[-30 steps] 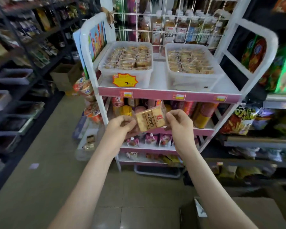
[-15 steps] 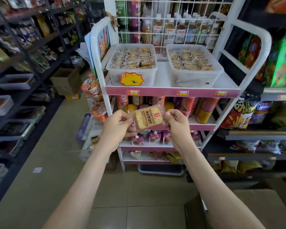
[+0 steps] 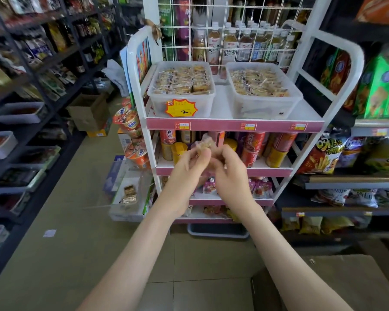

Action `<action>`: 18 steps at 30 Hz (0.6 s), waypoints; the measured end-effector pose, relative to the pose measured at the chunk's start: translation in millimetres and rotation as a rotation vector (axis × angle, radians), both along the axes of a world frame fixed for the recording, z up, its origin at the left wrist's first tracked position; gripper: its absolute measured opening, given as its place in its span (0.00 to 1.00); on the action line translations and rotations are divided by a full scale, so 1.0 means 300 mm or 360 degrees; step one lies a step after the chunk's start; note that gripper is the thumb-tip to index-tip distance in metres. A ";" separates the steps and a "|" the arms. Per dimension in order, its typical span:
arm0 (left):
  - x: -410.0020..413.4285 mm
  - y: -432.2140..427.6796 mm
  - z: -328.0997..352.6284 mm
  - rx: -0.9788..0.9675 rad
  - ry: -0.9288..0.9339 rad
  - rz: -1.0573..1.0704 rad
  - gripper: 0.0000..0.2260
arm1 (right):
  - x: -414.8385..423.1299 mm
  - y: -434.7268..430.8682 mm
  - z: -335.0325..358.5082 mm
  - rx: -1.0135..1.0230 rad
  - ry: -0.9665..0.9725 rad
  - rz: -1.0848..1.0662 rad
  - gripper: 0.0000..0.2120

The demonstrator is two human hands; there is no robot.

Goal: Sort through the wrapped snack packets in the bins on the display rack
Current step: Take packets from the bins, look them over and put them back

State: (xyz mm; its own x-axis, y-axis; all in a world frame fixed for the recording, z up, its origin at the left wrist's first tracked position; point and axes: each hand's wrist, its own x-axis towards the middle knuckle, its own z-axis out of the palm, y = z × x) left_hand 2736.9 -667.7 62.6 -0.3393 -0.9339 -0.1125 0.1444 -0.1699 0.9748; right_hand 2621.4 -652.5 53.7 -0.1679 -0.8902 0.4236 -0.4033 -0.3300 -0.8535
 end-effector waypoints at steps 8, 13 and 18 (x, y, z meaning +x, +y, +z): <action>0.022 -0.011 -0.036 -0.0092 0.0126 0.0134 0.33 | -0.030 0.035 0.002 -0.0099 0.0124 0.0343 0.13; 0.029 -0.020 -0.044 -0.0266 -0.0099 0.0178 0.35 | -0.037 0.032 -0.013 0.0029 -0.0066 0.0362 0.12; 0.057 -0.040 -0.068 -0.0314 -0.0200 0.0249 0.22 | -0.060 0.010 -0.014 -0.0010 -0.0388 0.0291 0.10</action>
